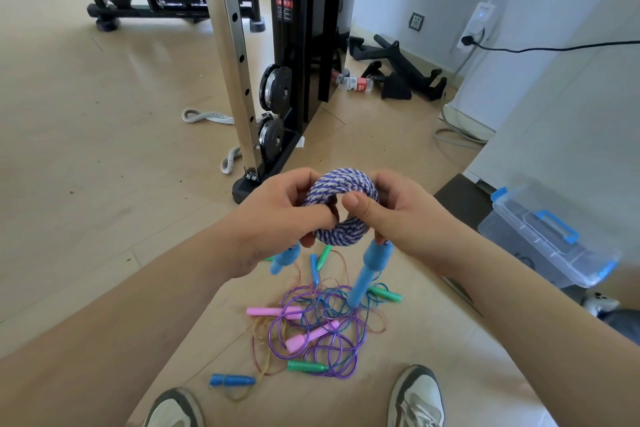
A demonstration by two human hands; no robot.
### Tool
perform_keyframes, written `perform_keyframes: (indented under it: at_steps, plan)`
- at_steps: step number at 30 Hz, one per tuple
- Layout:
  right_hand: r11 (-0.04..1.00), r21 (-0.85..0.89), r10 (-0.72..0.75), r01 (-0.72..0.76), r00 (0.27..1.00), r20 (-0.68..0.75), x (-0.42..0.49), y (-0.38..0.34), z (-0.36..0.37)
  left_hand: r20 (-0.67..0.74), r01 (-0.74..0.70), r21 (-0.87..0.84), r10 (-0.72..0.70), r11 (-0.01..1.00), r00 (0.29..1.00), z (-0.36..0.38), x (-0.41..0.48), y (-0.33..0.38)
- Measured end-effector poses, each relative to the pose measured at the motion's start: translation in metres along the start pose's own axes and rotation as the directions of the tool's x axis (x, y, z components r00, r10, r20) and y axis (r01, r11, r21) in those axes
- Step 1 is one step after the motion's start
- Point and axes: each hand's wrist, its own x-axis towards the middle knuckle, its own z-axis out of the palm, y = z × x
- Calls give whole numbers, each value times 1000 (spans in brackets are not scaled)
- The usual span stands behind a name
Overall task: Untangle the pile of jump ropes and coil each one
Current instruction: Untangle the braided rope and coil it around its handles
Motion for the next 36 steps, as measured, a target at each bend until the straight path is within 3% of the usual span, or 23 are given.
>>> perform_keyframes:
  at_steps: [2,6,11,13,18,22,25,28,31,33,36]
  plan:
    - [1000,2,-11,11,1000,10,0,3,-3,-6,-31,114,32,993,999,-3,-2,-1]
    - [971,-240,9,12,996,84,-3,-2,3,48,-95,291,85,952,995,-4,-6,-2]
    - [938,-347,-13,19,1000,19,-1,-4,9,-1,-126,294,132,947,991,-5,-4,-1]
    - [930,-366,-2,-8,1000,-28,0,-3,7,18,-108,274,107,956,994,-11,-2,-2]
    - [877,-471,53,-97,993,-106,7,5,8,57,-24,461,-3,887,998,-20,1,-14]
    - [849,-497,93,-180,977,-194,10,12,8,94,-12,516,-42,857,995,-21,-2,-15]
    - [877,-429,131,-217,966,-222,13,14,8,139,6,496,-86,868,986,-24,-3,-20]
    - [893,-390,151,-226,965,-212,15,16,13,100,25,469,-81,883,992,-27,-2,-22]
    - [866,-436,179,-244,966,-185,16,15,14,-117,79,154,-62,985,991,-30,1,-15]
    - [830,-502,202,-243,970,-135,16,14,17,-248,70,-40,-78,997,966,-31,5,-10]
    - [823,-527,240,-214,970,-20,13,10,24,-352,10,-61,-31,998,935,-28,9,-9]
